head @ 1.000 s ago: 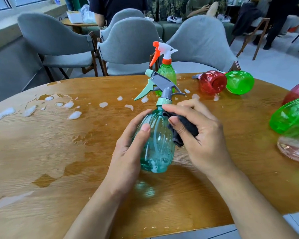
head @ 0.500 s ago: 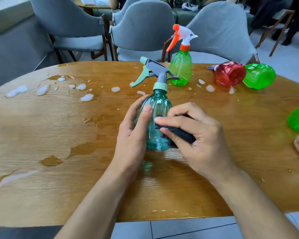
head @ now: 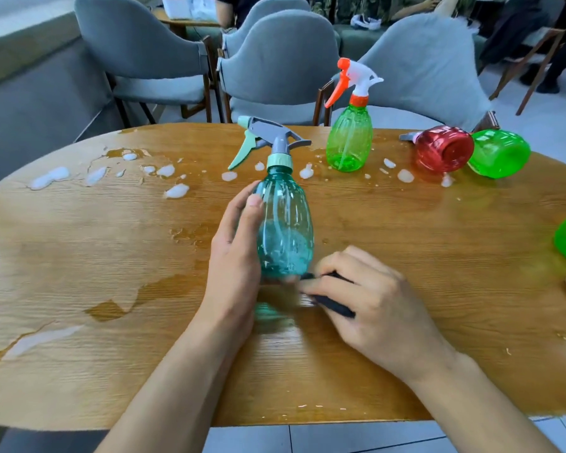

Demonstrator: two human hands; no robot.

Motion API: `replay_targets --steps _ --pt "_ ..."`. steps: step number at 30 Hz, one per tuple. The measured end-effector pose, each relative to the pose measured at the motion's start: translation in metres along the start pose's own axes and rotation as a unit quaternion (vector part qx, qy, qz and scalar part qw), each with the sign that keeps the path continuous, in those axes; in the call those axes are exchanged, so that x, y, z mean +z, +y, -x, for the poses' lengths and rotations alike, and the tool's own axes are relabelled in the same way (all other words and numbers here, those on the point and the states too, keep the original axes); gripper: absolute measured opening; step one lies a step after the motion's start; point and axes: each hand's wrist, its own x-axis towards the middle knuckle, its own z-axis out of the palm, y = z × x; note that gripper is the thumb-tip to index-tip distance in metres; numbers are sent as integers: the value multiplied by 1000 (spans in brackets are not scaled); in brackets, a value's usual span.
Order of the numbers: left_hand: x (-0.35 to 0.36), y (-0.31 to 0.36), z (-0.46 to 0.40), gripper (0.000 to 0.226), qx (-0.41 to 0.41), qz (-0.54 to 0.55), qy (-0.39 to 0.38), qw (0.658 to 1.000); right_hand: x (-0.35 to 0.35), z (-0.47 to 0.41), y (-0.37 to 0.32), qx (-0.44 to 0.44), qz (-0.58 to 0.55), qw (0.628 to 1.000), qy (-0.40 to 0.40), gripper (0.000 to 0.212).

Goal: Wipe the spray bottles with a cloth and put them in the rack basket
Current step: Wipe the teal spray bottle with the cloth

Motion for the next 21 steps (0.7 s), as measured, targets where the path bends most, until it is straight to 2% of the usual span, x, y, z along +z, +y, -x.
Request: replay_targets --steps 1,3,6,9,11,13,16,21 --pt "-2 3 1 42 -3 8 -3 1000 -4 2 7 34 8 999 1 20" --pt "-4 5 2 46 -2 25 -21 999 -15 5 19 113 -1 992 55 19" --pt "-4 4 4 42 -2 36 -56 998 -34 -1 20 220 -107 956 164 13" --pt "1 -2 7 44 -11 28 -79 996 -38 -14 12 291 -306 877 228 17" --pt "6 -4 10 46 -10 17 -89 996 -37 -24 7 299 -412 821 259 14" --pt "12 -6 13 48 -6 5 -107 994 -39 -33 3 290 -470 787 275 16" --pt "18 -6 17 55 -1 -11 -129 992 -37 -40 2 283 -484 783 269 22" --pt "17 -7 18 55 30 -30 -125 991 -31 -35 12 304 -436 806 261 21"
